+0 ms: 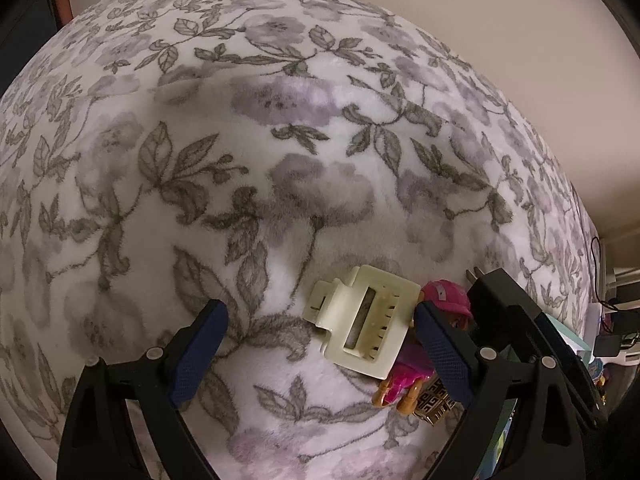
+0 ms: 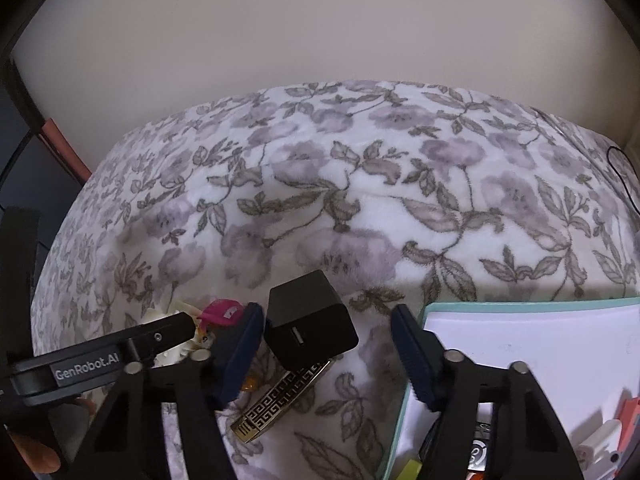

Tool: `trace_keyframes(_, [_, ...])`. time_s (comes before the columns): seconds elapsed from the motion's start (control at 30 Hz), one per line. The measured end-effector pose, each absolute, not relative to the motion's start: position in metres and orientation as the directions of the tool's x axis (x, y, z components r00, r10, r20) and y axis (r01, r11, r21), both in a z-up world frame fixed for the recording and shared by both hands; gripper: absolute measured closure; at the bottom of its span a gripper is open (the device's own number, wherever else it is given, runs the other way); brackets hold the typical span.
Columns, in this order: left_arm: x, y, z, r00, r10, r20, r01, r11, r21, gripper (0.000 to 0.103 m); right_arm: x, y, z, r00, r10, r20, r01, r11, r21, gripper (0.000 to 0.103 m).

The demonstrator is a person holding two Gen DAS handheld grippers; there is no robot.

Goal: Organize rigid objects
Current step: 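Grasp the white plastic clip with the left gripper while the right grasps the black charger, then carry the white clip with the left gripper into the tray while the right carries the charger there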

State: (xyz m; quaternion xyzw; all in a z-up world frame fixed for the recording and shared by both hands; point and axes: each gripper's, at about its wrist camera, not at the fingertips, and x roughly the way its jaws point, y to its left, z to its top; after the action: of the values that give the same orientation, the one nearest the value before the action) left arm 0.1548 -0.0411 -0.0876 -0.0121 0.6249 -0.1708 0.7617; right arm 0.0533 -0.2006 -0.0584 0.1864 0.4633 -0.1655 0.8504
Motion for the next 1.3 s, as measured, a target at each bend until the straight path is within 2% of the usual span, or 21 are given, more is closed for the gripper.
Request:
trace_keyframes(0.07, [0.154, -0.042, -0.086, 0.163, -0.276, -0.947, 0.256, 0.939, -0.230, 0.012, 0.055, -0.200, -0.061, 0.514, -0.112, -0.850, 0.453, 0.877, 0.158, 0.038])
trace_keyframes(0.23, [0.153, -0.048, -0.087, 0.153, -0.290, -0.945, 0.270, 0.932, -0.242, 0.023, 0.059, -0.200, -0.065, 0.518, -0.105, -0.849, 0.456, 0.873, 0.171, 0.049])
trace_keyframes(0.37, [0.153, -0.053, -0.089, 0.158, -0.276, -0.948, 0.284, 0.932, -0.224, 0.030, 0.061, -0.198, -0.067, 0.521, -0.103, -0.847, 0.451, 0.876, 0.171, 0.051])
trace_keyframes(0.5, [0.152, -0.055, -0.088, 0.159, -0.287, -0.945, 0.295, 0.927, -0.232, 0.049, 0.061, -0.198, -0.067, 0.521, -0.103, -0.847, 0.452, 0.875, 0.172, 0.051])
trace_keyframes(0.87, [0.152, -0.048, -0.080, 0.176, -0.288, -0.941, 0.281, 0.931, -0.233, 0.052, 0.052, -0.199, -0.060, 0.533, -0.067, -0.844, 0.477, 0.847, 0.234, 0.052])
trace_keyframes(1.3, [0.138, -0.041, -0.028, 0.291, -0.304, -0.907, 0.285, 0.933, -0.221, 0.052, 0.024, -0.187, -0.012, 0.590, -0.077, -0.804, 0.460, 0.850, 0.256, 0.053])
